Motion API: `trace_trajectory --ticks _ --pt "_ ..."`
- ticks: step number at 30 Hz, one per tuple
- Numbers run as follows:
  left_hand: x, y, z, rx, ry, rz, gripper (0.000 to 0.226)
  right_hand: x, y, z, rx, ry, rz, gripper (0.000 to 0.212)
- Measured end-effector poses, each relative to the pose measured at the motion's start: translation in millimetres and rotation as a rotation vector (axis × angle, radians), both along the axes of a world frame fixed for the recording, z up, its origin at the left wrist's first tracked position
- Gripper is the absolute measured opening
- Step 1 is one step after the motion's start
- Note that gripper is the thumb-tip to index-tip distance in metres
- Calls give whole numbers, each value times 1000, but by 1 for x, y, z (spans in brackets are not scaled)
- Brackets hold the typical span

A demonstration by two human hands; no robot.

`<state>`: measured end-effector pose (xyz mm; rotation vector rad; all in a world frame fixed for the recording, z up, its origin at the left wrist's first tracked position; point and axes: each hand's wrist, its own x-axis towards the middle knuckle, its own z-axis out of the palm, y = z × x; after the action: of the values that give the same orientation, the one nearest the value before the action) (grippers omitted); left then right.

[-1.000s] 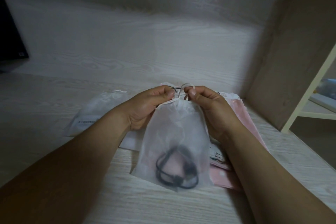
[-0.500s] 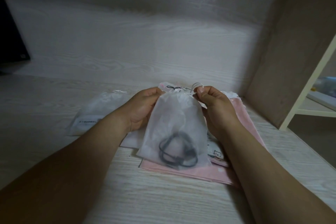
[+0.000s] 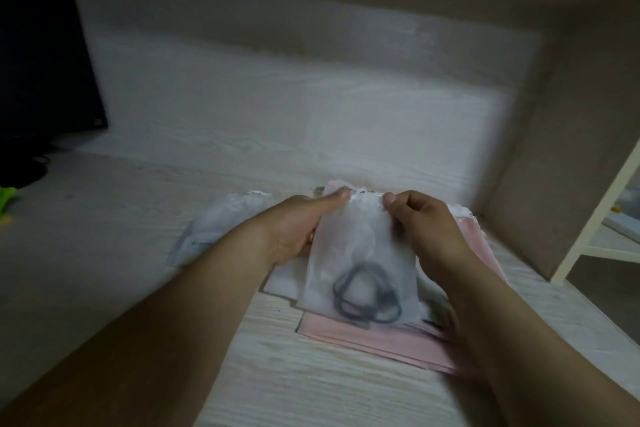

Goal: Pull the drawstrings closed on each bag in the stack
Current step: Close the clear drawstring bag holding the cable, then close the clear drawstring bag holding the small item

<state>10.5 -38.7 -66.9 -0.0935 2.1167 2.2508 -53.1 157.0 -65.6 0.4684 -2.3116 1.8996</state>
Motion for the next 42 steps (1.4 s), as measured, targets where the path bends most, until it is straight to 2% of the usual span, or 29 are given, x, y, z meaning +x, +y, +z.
trace_trajectory --ticks 2,3,5,7,11,13,16,18,20,21,23,26,28,30,34,38,40,42 --pt "7 -2 4 -59 72 68 26 3 -6 12 6 17 -8 37" --pt "11 -2 5 -86 121 103 25 5 -10 15 2 19 -18 37" --pt "17 -11 3 -175 201 206 36 11 -24 15 -15 -7 -39 35" --pt "25 -25 3 -247 213 309 37 19 -42 14 -17 -62 -28 32" --pt "41 -76 13 -202 149 466 35 37 -81 14 1 -277 213 23" --pt "45 -103 23 -250 148 530 35 40 -105 15 -10 -253 206 21" --pt "44 -125 30 -487 231 748 40 39 -140 17 -6 -187 135 21" --pt "49 -126 23 -683 366 861 43 33 -158 16 79 -165 102 24" --pt "47 -119 5 -927 459 755 44 30 -169 9 255 -142 71 17" --pt "46 -115 -5 -1043 431 621 47 33 -172 4 362 -114 39 10" --pt "42 -105 -24 -1267 280 351 53 37 -171 -8 569 43 -82 31" --pt "41 -104 -41 -1416 151 194 56 46 -170 -21 776 238 -25 30" --pt "40 -104 -43 -1442 134 182 53 46 -169 -28 889 237 46 28" --pt "40 -103 -42 -1450 116 204 53 50 -167 -27 914 246 74 31" --pt "39 -87 -32 -1382 242 344 52 47 -152 -14 764 343 23 34" --pt "28 -52 -9 -1210 408 446 36 27 -110 3 650 372 -69 30" --pt "17 -33 0 -1090 340 382 31 12 -80 8 659 284 -154 28" --pt "5 -15 2 -1078 212 313 36 -6 -46 5 680 148 -238 24"
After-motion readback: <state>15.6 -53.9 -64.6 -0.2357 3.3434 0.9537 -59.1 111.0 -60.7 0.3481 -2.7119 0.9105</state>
